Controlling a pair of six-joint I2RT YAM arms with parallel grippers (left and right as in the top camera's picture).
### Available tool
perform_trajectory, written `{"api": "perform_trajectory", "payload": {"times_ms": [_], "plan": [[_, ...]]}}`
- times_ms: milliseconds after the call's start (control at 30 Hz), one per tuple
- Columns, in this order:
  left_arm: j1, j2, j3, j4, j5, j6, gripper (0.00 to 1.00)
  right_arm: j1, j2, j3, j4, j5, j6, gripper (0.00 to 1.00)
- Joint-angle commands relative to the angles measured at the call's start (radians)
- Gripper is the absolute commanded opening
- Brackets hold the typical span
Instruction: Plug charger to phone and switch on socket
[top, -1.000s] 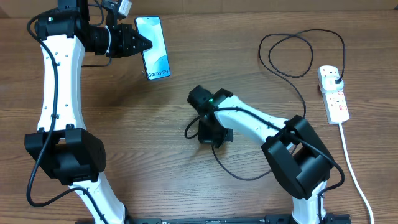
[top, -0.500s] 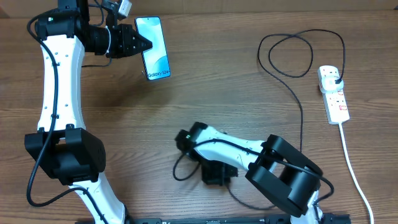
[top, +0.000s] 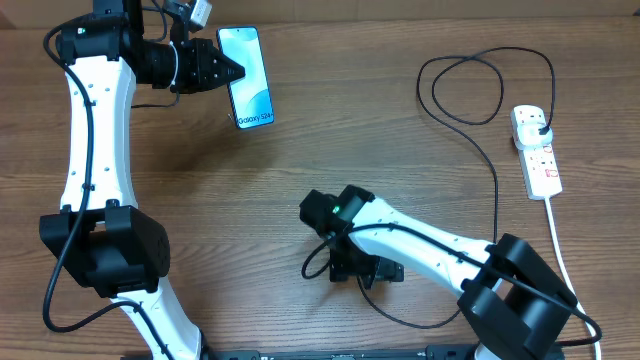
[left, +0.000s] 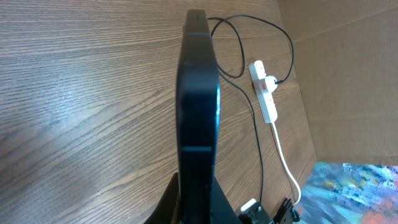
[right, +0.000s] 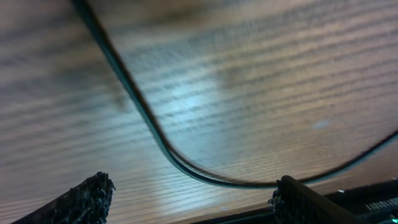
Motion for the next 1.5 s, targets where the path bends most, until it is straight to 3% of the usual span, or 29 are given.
{"api": "perform_trajectory", "payload": {"times_ms": [0, 67, 133, 333, 733, 800, 933, 1100, 1200, 1300, 1467], "plan": [[-0.010, -0.005, 0.012, 0.002, 0.028, -0.006, 0.04, -0.032, -0.029, 0.074, -0.002, 0.000, -0.008, 0.85], [-0.010, -0.005, 0.012, 0.002, 0.028, -0.006, 0.04, -0.051, -0.047, 0.126, -0.008, -0.002, -0.043, 0.89], [-0.010, -0.005, 0.012, 0.002, 0.029, -0.006, 0.04, -0.070, -0.070, 0.185, -0.024, 0.000, -0.057, 1.00], [-0.010, -0.005, 0.012, 0.001, 0.029, -0.006, 0.04, -0.167, -0.104, 0.336, 0.005, -0.005, -0.129, 1.00], [-0.010, -0.005, 0.012, 0.002, 0.029, -0.006, 0.04, -0.196, -0.102, 0.335, 0.222, 0.035, -0.140, 1.00], [-0.010, -0.005, 0.012, 0.001, 0.031, -0.006, 0.04, -0.208, -0.096, 0.335, 0.241, 0.023, -0.216, 1.00], [-0.025, -0.005, 0.012, 0.002, 0.035, -0.004, 0.04, -0.330, -0.084, 0.335, 0.221, -0.241, -0.341, 1.00], [-0.049, -0.005, 0.012, 0.009, 0.029, 0.002, 0.04, -0.391, -0.076, 0.334, 0.220, -0.256, -0.367, 0.94], [-0.049, -0.005, 0.012, 0.005, 0.029, 0.002, 0.04, -0.367, -0.042, 0.332, 0.173, -0.137, -0.374, 0.88], [-0.049, -0.005, 0.012, 0.002, 0.029, 0.002, 0.04, -0.340, 0.003, 0.313, 0.101, -0.134, -0.451, 0.73], [-0.049, -0.005, 0.012, 0.002, 0.029, 0.002, 0.04, -0.256, 0.013, 0.156, 0.105, -0.134, -0.467, 0.65]]}}
